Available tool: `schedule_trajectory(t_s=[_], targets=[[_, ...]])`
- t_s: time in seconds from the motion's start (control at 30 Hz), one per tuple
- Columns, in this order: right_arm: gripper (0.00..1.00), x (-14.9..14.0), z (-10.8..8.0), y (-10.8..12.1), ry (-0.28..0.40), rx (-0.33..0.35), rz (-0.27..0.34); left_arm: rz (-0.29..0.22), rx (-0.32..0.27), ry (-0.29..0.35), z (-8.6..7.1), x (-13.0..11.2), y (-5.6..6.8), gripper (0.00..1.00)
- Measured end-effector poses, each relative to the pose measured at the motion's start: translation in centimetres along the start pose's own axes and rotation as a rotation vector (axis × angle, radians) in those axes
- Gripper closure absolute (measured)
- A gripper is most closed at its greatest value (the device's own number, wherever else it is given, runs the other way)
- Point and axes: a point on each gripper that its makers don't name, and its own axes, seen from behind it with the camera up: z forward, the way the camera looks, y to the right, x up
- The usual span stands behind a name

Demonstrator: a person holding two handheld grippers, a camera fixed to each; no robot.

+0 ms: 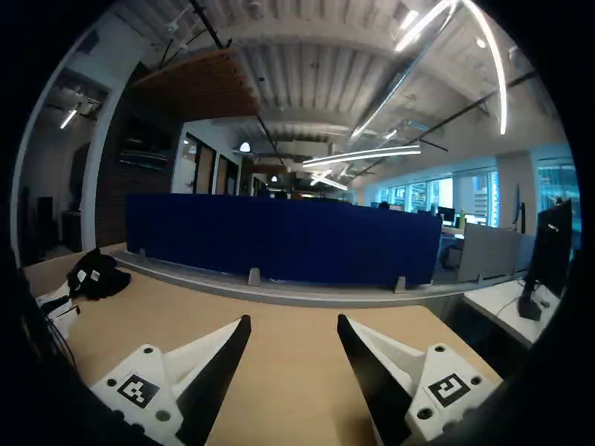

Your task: Fold towel

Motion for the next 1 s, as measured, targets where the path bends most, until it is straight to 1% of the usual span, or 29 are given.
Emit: schedule_trajectory(t_s=[0.1,0.2,0.4,0.5,0.7,1.0], targets=[[0.1,0.1,0.2,0.0,0.006,0.002,0.005,0.023,-0.001,0.0,-0.2,0.1,0.3,0.08],[0.1,0.1,0.4,0.2,0.011,0.002,0.005,0.017,-0.007,-0.001,-0.3,0.2,0.3,0.08],[0.1,0.2,0.9,1.4,0.021,-0.008,0.008,0.023,-0.006,-0.001,-0.3,0.5,0.4,0.08],[0.1,0.2,1.0,2.0,0.037,-0.016,0.01,0.024,-0.006,-0.001,-0.3,0.5,0.5,0.08],[0.1,-1.6,1.5,3.5,0.044,-0.031,0.016,0.023,-0.006,-0.001,-0.4,0.3,0.5,0.08],[0.1,-6.8,1.2,4.3,0.033,-0.029,0.064,0.024,-0.006,-0.001,-0.3,0.3,0.5,0.08]])
